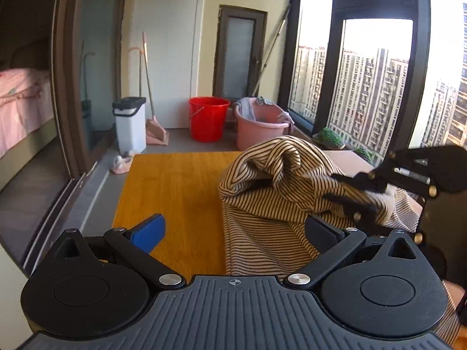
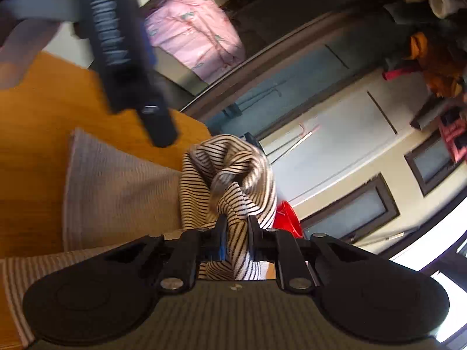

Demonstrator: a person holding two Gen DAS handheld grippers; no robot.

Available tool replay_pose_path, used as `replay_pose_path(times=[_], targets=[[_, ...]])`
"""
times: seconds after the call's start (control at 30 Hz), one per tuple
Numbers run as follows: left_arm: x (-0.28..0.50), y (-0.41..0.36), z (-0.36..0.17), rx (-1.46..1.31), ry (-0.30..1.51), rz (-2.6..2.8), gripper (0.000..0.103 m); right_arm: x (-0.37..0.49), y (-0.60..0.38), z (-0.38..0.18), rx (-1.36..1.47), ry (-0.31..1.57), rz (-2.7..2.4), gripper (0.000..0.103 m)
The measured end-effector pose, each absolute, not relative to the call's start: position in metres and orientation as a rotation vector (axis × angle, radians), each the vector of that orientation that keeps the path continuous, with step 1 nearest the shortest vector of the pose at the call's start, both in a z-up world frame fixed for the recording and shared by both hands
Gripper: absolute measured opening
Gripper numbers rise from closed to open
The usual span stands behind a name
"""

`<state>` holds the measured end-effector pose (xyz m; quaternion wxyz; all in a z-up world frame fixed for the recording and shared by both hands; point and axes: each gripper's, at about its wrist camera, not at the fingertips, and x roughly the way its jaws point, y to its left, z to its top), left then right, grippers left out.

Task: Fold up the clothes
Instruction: 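Close the left gripper on the shirt while the right gripper holds its grip, then lift the shirt off the table with both grippers and shake it open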

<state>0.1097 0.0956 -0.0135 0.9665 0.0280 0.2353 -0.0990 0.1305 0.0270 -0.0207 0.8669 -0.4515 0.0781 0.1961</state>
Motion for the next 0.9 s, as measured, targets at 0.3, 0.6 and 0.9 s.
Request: replay_pose_path(times=[0.3, 0.6, 0.9], targets=[[0.143, 0.009, -0.028, 0.619, 0.184, -0.232, 0.103, 0.154, -0.058, 0.061, -0.449, 0.262, 0.320, 0.011], [0.197, -0.011, -0.040, 0.699, 0.176, -0.209, 0.029, 0.154, -0.095, 0.053, -0.373, 0.266, 0.296, 0.014], [0.213, 0.016, -0.036, 0.526, 0.290, -0.185, 0.030, 0.170, -0.064, 0.014, -0.399, 0.361, 0.354, 0.053]])
